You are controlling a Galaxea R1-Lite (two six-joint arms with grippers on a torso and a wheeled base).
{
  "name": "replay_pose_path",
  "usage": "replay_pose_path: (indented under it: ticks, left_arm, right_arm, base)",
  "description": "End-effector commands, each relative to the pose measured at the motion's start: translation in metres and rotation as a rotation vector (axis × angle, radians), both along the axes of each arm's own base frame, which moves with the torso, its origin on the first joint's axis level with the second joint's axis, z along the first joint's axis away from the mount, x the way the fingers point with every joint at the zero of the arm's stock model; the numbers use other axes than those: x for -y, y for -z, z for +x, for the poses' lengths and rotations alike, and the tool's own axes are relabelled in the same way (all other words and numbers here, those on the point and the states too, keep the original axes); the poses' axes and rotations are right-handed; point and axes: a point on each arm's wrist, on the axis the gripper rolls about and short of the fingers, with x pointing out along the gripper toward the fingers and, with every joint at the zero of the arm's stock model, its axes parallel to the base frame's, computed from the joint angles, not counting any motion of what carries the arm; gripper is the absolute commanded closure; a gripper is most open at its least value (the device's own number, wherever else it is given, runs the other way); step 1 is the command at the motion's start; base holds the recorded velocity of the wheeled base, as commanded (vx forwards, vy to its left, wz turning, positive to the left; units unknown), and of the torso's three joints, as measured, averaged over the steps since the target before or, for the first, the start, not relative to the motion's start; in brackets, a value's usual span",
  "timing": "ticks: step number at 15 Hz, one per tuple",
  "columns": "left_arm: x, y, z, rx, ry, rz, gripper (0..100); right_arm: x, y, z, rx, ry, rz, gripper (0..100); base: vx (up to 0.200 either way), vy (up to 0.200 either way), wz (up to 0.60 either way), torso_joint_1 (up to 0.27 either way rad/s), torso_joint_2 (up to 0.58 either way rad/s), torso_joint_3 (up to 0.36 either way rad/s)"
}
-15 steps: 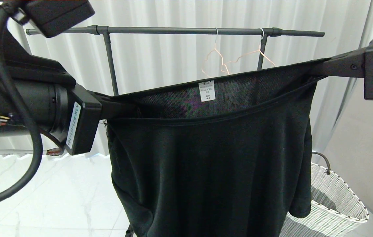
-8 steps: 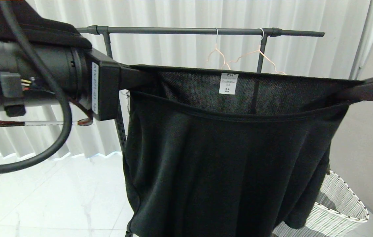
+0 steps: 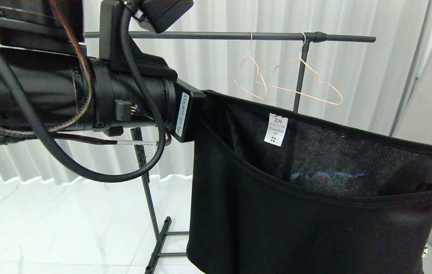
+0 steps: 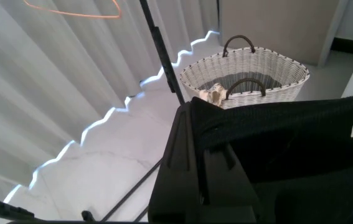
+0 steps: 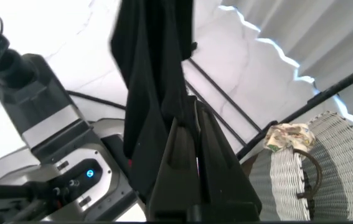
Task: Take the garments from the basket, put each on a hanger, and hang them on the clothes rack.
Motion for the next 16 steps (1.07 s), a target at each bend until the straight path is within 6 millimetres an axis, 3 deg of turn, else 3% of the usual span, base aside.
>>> replay_pose_path:
  ticks: [1,9,13,16]
  left_arm:
    - [0.0,0.0,0.001,-0.001,-0.006,0.001,100]
    - [-0.013,0.0,-0.007,-0.03,-0.023,0.022,100]
    - [-0.04,0.015,-0.043,-0.115,0.038,0.06,100]
    - [-0.04,0.026,-0.073,-0.195,0.106,0.019,100]
  right_arm:
    - [-0.001,0.001,-0.001,-0.002,-0.009,-0.003,100]
    - [0.003,0.0,0.005,0.002,0.044,0.004,100]
    - [-0.016,-0.003,0.049,0.069,0.182,0.123,100]
    - [-0.041,-0.001,0.084,0.109,0.186,0.169,100]
  base:
    - [0.0,0.0,0.0,0.0,0.0,0.0]
    - [0.0,0.0,0.0,0.0,0.0,0.0]
    - [0.0,0.0,0.0,0.0,0.0,0.0]
    - [0.0,0.0,0.0,0.0,0.0,0.0]
